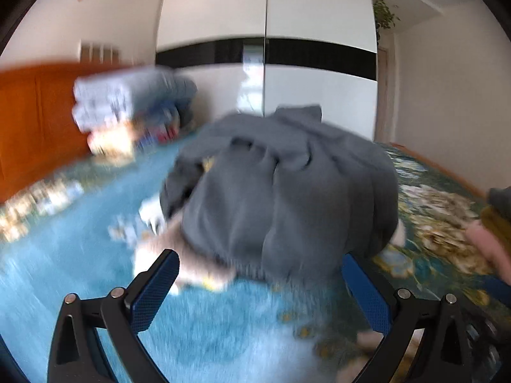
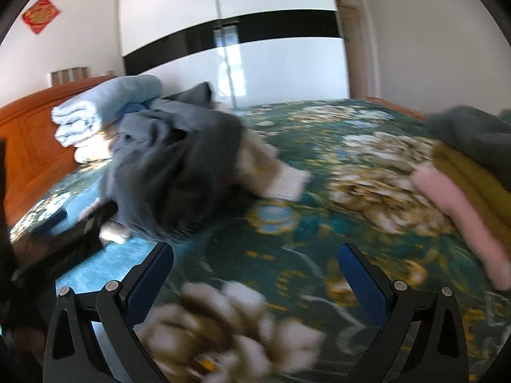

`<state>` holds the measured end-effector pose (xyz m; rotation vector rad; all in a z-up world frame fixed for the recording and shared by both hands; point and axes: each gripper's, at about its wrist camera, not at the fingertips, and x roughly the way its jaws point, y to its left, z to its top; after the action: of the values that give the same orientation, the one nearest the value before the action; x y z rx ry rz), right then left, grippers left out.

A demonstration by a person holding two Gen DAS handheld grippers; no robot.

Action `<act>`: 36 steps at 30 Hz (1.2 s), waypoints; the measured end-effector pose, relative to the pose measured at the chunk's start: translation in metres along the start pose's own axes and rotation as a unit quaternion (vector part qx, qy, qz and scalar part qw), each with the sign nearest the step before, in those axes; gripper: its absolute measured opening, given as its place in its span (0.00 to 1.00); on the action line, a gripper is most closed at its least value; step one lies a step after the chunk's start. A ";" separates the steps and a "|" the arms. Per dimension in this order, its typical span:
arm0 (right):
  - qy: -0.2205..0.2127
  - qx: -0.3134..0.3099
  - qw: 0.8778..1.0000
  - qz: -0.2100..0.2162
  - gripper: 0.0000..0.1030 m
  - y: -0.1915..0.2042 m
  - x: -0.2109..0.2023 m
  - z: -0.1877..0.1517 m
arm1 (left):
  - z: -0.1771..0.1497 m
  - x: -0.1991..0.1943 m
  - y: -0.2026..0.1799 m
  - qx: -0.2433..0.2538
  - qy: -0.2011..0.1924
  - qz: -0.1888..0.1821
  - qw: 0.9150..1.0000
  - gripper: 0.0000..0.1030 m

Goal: Fold clothes

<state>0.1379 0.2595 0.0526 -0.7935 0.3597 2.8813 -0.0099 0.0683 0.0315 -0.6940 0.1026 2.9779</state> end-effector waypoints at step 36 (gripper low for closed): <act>0.069 -0.008 0.975 0.210 1.00 0.097 -0.035 0.018 | -0.057 -0.123 0.387 -0.247 0.082 0.072 0.963 0.10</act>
<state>0.1405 0.1691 0.1047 -1.0346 0.5835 3.2246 0.0881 -0.3293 0.0526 -1.0179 -0.6277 3.0980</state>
